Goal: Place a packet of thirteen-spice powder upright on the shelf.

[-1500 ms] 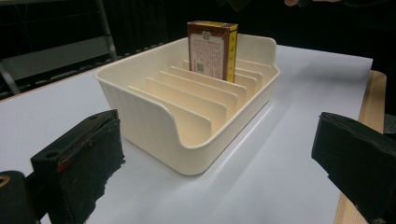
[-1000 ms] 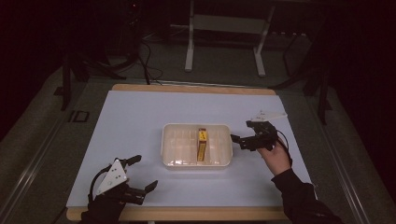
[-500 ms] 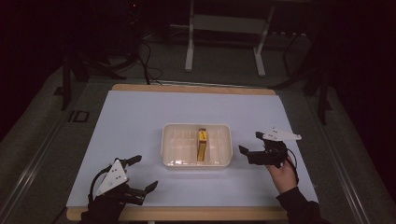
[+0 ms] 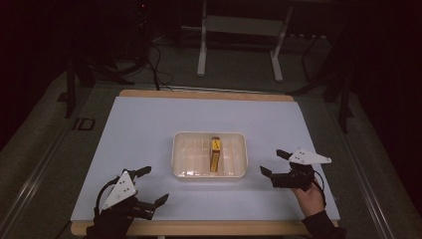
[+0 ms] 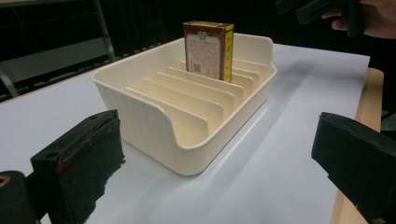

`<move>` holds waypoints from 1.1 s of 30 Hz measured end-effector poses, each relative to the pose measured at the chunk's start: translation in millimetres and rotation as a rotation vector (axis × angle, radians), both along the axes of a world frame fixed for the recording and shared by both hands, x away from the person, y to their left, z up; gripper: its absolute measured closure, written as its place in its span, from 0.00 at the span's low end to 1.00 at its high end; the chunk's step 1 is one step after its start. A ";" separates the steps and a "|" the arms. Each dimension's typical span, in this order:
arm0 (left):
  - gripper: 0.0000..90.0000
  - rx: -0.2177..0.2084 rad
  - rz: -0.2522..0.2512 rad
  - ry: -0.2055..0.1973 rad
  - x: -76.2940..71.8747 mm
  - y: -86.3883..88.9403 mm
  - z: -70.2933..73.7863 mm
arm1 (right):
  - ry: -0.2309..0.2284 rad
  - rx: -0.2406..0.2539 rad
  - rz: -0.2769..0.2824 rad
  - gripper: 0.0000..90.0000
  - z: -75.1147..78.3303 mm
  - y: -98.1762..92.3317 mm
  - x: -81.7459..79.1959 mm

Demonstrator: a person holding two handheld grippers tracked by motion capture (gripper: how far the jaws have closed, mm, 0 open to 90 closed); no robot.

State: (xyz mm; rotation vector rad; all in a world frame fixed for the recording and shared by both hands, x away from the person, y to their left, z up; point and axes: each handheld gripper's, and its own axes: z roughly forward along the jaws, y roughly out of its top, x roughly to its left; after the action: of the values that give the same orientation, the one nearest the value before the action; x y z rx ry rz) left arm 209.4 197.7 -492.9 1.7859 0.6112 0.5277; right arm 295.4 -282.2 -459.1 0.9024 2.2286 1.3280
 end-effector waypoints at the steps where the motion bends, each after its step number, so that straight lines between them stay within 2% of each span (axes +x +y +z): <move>1: 0.02 0.000 -0.001 0.001 0.0 -0.1 -0.1 | 0.011 0.011 0.002 0.15 -1.4 -1.5 -1.5; 3: 0.02 -0.003 -0.004 0.002 0.2 -0.1 -0.1 | 0.024 0.009 0.018 0.15 -3.2 -4.0 -3.5; 7: 0.02 0.001 -0.007 0.005 0.2 0.1 -0.3 | 0.015 0.022 0.018 0.15 -3.5 -9.5 -5.6; 11: 0.02 0.002 -0.011 0.006 0.1 -0.4 -0.6 | -0.011 -0.001 0.008 0.15 -6.0 -13.7 -3.3; 14: 0.02 0.003 -0.014 0.007 -0.4 0.0 -0.4 | -0.018 0.003 0.013 0.15 -7.4 -14.2 -1.8; 18: 0.02 0.003 -0.013 0.011 -0.2 0.5 -0.6 | -0.062 0.008 0.014 0.15 -5.5 -15.0 -3.3; 20: 0.02 0.002 -0.013 0.013 0.1 0.2 -0.8 | -0.067 0.012 0.020 0.15 -5.3 -15.1 -3.5; 26: 0.02 0.004 -0.013 0.012 -0.5 0.7 -0.7 | -0.099 -0.003 0.014 0.15 -7.2 -14.9 -2.5; 33: 0.02 0.004 -0.014 0.015 0.4 0.0 -1.2 | -0.066 -0.007 0.037 0.15 -11.8 -13.9 0.2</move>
State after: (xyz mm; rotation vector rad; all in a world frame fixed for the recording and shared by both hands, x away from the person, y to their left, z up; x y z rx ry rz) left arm 209.8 197.6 -494.2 1.7979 0.6084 0.5066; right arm 295.6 -296.1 -470.9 0.8070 2.2074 1.3462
